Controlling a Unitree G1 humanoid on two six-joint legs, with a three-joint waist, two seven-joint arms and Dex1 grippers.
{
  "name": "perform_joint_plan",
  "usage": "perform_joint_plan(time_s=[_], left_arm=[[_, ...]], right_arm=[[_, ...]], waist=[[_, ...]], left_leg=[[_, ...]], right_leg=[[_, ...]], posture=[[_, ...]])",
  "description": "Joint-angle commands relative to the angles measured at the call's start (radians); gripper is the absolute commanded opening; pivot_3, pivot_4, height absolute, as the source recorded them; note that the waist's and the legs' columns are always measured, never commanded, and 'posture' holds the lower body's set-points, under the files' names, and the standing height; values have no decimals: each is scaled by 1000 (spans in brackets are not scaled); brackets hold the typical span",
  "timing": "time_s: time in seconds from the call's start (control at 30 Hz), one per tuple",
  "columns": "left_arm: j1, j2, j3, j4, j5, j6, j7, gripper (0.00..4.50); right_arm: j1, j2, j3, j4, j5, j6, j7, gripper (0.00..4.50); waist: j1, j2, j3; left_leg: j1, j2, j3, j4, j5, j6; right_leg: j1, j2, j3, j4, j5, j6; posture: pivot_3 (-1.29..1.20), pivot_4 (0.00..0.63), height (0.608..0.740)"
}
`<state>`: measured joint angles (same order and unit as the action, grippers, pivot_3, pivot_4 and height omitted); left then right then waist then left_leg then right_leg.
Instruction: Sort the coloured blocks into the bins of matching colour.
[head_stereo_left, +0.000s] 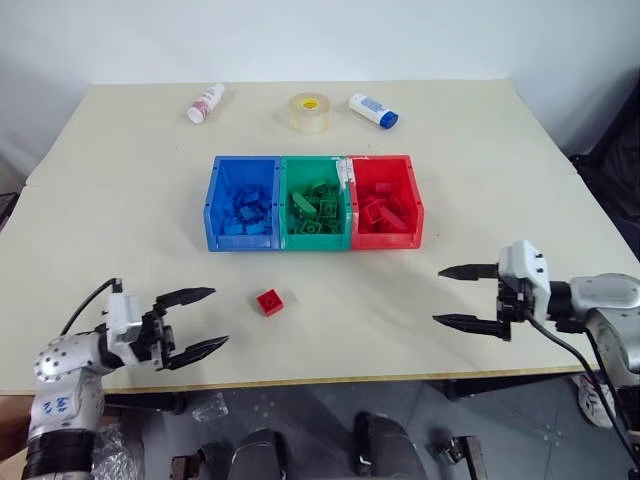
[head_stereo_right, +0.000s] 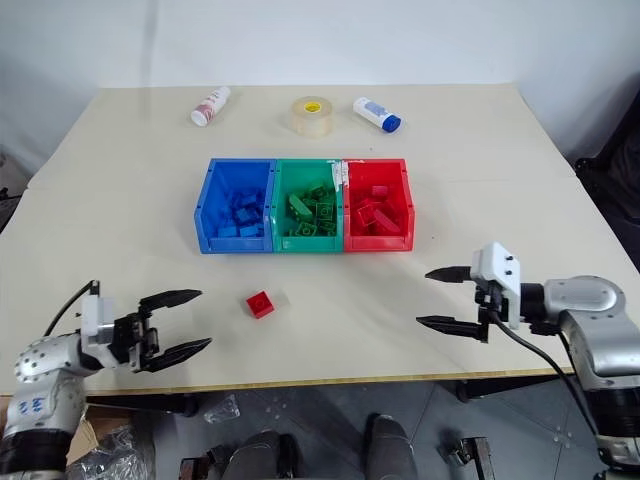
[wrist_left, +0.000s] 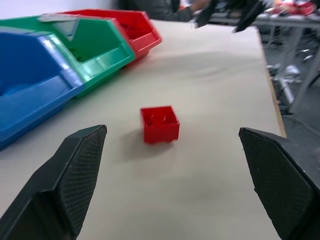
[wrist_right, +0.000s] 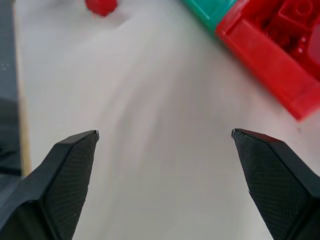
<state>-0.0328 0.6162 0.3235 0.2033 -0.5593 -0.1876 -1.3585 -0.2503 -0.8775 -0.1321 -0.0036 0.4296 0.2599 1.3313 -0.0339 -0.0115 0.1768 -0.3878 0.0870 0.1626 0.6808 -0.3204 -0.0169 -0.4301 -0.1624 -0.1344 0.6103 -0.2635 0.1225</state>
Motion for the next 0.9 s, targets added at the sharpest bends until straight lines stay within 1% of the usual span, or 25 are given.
perform_joint_plan(time_s=[0.03,0.13,0.2,0.3,0.4,0.53,0.67,0.77,0.87,0.9], left_arm=[[59,27,70,-55,-29,-6,23,4500],[95,30,80,-92,-31,3,34,4500],[102,22,60,-130,-12,18,66,4500],[84,6,11,-167,38,31,133,4500],[22,-26,-87,-180,136,54,229,4500],[-75,-90,-174,-148,198,53,305,4500],[-179,-124,-257,-25,313,8,365,4500],[-229,-135,-290,63,349,-31,370,4500],[-240,-125,-310,88,344,-49,334,3901],[-241,-122,-311,91,338,-50,326,3571]], right_arm=[[4,-20,-42,-12,32,-19,20,4456],[-4,-15,-39,-8,32,-19,21,4456],[-21,-3,-25,-4,31,-20,17,4456],[-38,11,-10,-8,32,-16,9,4456],[-51,28,4,-22,29,-11,-6,4456],[-47,40,10,-45,28,-4,-21,4456],[-39,50,9,-64,27,-3,-44,4456],[-30,57,6,-81,26,0,-65,4456],[-15,61,-4,-101,32,4,-88,4500],[-11,62,-8,-107,34,6,-96,4500]], waist=[[1,0,0],[7,0,0],[9,0,0],[9,0,0],[10,0,0],[9,0,0],[9,0,0],[6,0,0],[8,0,0],[8,0,0]], left_leg=[[0,0,0,0,0,0],[0,0,0,0,0,0],[0,0,0,1,0,0],[0,0,-1,1,0,0],[0,0,0,1,0,0],[0,-1,0,1,0,0],[0,-1,0,1,0,0],[0,-1,0,1,0,0],[0,-1,0,1,0,0],[0,-1,0,1,0,0]], right_leg=[[0,0,0,0,0,0],[0,0,0,0,0,0],[1,-1,0,-1,0,0],[1,-1,0,-1,0,0],[1,-1,0,0,0,0],[1,0,0,1,0,0],[1,0,-1,1,0,0],[1,0,0,1,0,0],[1,0,0,2,0,0],[1,0,0,1,0,0]], posture=[[0,150,740],[0,150,740],[0,150,740],[0,150,740],[0,150,740],[0,150,740],[0,150,740],[0,150,740],[0,150,740],[0,150,740]])
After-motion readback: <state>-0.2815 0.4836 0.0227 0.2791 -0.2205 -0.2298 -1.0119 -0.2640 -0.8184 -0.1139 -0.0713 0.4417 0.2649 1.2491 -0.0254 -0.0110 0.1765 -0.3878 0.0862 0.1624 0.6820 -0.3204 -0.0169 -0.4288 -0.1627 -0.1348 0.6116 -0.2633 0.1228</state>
